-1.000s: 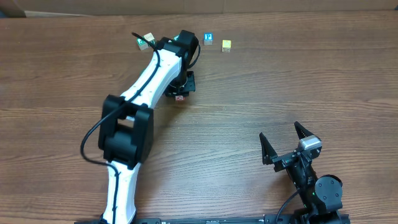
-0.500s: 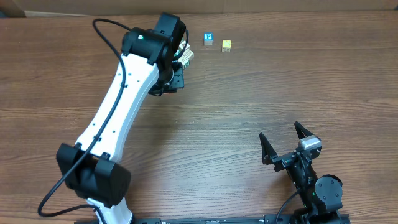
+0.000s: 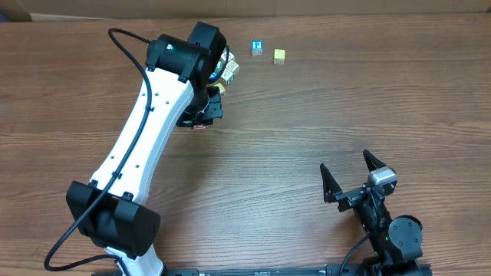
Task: Form a horizontal line
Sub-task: 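Lift the D block and carry it left toward the pile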
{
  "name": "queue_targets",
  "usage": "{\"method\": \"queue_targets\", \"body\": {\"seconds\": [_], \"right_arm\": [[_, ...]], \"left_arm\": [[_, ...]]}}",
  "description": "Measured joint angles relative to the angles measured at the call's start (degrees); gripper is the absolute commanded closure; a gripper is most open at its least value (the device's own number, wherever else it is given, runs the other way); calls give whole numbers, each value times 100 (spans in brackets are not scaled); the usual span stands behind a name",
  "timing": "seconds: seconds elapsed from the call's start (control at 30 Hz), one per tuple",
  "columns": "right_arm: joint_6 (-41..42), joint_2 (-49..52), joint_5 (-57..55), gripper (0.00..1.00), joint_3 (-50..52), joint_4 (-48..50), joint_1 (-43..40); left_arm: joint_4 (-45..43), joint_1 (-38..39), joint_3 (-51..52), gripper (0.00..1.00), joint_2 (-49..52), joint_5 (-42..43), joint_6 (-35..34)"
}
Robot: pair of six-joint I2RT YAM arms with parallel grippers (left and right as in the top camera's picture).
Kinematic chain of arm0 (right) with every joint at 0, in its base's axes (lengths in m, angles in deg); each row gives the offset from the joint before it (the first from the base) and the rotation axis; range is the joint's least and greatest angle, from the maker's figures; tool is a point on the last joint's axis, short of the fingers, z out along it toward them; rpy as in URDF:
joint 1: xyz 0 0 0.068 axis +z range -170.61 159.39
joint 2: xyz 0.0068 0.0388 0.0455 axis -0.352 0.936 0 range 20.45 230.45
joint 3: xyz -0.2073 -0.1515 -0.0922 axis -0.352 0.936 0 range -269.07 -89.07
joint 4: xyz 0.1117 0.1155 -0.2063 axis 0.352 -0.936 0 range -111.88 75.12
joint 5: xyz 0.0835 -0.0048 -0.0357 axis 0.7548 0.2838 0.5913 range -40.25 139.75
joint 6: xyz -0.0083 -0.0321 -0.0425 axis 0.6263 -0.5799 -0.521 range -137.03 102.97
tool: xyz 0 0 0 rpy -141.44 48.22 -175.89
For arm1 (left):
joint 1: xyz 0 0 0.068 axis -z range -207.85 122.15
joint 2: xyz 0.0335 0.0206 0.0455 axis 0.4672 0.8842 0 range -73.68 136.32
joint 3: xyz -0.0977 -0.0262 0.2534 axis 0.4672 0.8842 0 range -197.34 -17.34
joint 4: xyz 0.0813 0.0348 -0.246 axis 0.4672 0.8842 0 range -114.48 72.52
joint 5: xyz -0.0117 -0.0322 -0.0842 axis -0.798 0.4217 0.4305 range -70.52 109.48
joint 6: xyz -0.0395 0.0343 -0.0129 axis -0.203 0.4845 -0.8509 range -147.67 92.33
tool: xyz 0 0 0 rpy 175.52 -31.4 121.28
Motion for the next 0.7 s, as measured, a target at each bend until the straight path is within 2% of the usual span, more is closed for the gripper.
{"method": "queue_targets", "body": {"seconds": [0.23, 0.7], "right_arm": [[-2, 0, 2, 0, 0, 0, 0], [0, 0, 0, 0, 0, 0, 0]], "left_arm": [[-92, 31, 105, 96, -4, -11, -350], [-1270, 223, 1451, 96, -4, -20, -922]]}}
